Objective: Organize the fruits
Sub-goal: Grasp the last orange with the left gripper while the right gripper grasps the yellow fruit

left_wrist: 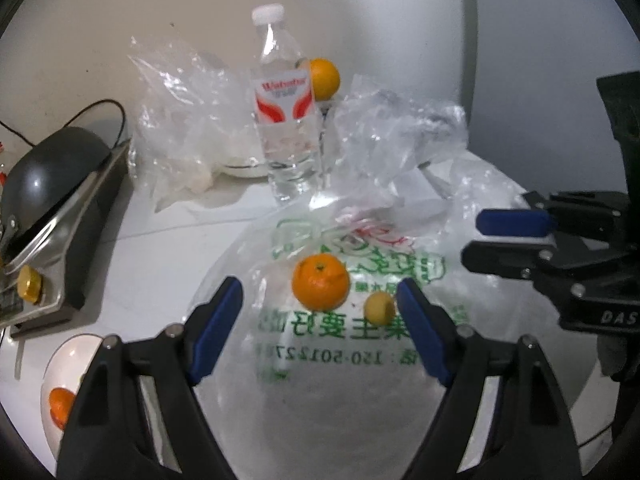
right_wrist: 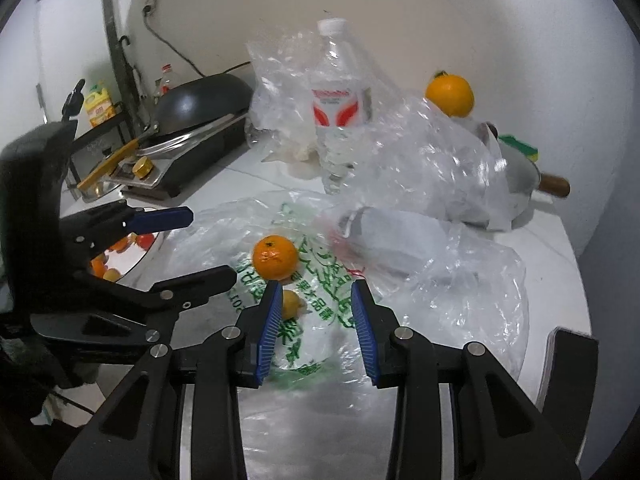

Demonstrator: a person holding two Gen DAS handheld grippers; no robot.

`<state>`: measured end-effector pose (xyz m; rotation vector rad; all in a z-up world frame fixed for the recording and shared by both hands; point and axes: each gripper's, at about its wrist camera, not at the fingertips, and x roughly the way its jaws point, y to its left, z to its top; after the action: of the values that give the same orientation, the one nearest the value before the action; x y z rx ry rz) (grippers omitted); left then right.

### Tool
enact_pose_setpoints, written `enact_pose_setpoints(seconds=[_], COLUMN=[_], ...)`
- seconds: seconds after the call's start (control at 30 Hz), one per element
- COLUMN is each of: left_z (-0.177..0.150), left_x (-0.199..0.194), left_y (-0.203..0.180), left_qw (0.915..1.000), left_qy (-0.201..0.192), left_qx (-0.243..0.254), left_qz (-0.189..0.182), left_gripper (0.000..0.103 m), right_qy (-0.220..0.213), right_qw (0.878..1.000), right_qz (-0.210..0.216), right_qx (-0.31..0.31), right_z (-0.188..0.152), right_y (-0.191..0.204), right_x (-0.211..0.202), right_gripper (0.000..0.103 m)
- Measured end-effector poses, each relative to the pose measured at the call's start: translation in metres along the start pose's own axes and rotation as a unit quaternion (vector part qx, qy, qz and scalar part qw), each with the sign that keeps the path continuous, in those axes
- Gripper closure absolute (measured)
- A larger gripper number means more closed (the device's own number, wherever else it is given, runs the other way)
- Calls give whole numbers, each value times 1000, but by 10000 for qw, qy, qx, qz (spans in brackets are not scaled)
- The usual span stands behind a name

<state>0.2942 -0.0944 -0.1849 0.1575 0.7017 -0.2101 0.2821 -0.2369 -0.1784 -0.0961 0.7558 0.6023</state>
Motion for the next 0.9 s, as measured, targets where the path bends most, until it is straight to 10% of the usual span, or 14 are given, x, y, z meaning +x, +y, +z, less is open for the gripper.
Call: enact_pose_setpoints(seconds=[0.5,0.9], left_z=[9,9], left_x=[72,88], left_y=[10,25], left_qw=[9956,9934], left_qy=[897,859], left_qx=[-197,-373], left_qz=[-194,-664], left_gripper=[49,57], right_qy=[313,505], right_qw=[9989,9984], right_qz=[342,248], right_qx=[-34,90], right_z=[1,-12], right_y=[-4,14], right_x=[20,45], right_gripper=[66,66])
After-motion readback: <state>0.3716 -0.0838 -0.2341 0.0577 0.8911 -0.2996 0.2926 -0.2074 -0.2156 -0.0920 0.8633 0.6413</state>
